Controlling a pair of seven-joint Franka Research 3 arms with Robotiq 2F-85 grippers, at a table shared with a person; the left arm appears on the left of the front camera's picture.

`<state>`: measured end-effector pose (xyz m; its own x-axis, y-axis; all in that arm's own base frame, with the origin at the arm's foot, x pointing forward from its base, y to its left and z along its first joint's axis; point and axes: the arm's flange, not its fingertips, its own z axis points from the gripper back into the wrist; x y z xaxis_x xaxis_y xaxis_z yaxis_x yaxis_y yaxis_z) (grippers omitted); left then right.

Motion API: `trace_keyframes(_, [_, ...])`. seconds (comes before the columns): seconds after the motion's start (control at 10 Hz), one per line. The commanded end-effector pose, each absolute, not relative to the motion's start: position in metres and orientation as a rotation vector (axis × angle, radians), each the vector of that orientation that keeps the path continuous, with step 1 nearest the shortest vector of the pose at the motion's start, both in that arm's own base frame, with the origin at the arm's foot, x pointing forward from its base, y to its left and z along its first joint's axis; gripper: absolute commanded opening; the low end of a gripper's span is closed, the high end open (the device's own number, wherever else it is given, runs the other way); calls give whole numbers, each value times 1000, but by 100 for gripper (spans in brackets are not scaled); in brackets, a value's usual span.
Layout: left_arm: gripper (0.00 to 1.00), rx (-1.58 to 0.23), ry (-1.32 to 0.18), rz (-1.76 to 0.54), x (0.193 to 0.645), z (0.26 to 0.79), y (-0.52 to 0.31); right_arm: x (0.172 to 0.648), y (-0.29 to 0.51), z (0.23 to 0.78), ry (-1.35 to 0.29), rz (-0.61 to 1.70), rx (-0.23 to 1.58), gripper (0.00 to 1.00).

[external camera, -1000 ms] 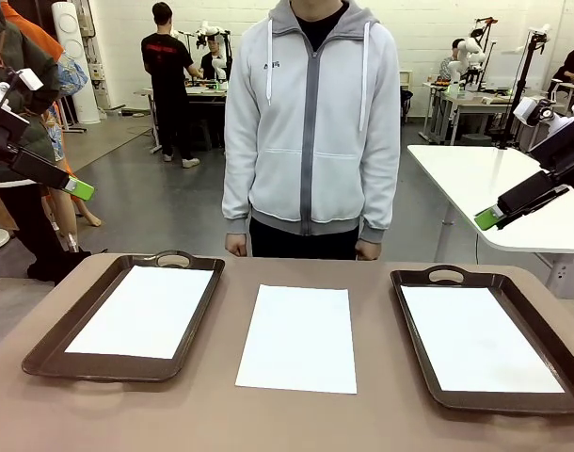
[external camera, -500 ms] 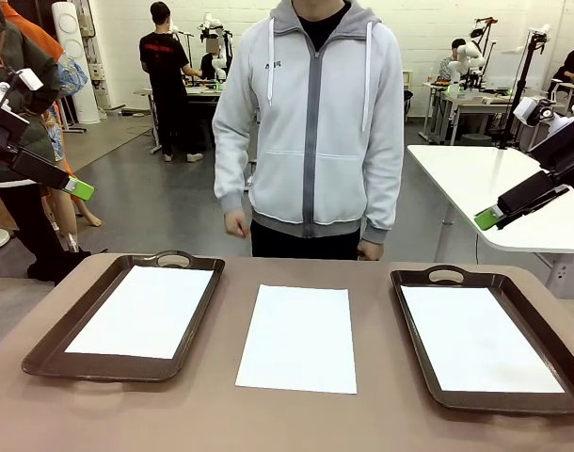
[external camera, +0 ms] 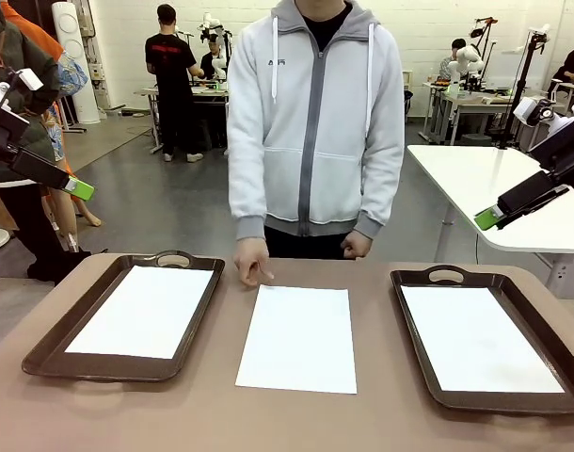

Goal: Sort the A4 documents.
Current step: Receive the A4 Paper.

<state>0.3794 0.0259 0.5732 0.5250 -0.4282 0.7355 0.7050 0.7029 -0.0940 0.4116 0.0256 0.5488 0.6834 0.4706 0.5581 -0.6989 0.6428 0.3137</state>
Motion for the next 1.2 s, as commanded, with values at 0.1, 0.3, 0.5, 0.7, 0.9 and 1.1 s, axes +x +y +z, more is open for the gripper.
trace_keyframes(0.1, [100, -398, -748, -713, 379, 571, 26, 412, 25, 548, -455, 691, 543, 100])
trace_keyframes(0.3, [100, -398, -748, -713, 379, 571, 26, 412, 25, 548, -455, 691, 543, 100])
trace_keyframes(0.5, [100, -398, -748, -713, 379, 571, 26, 412, 25, 548, -455, 691, 543, 100])
trace_keyframes(0.7, [100, -398, -748, -713, 379, 571, 26, 412, 25, 548, -455, 691, 543, 100])
trace_keyframes(0.9, [100, -398, -748, -713, 379, 571, 26, 412, 25, 548, -455, 691, 543, 100])
trace_keyframes(1.1, [100, -398, -748, -713, 379, 571, 26, 412, 25, 548, -455, 691, 543, 100])
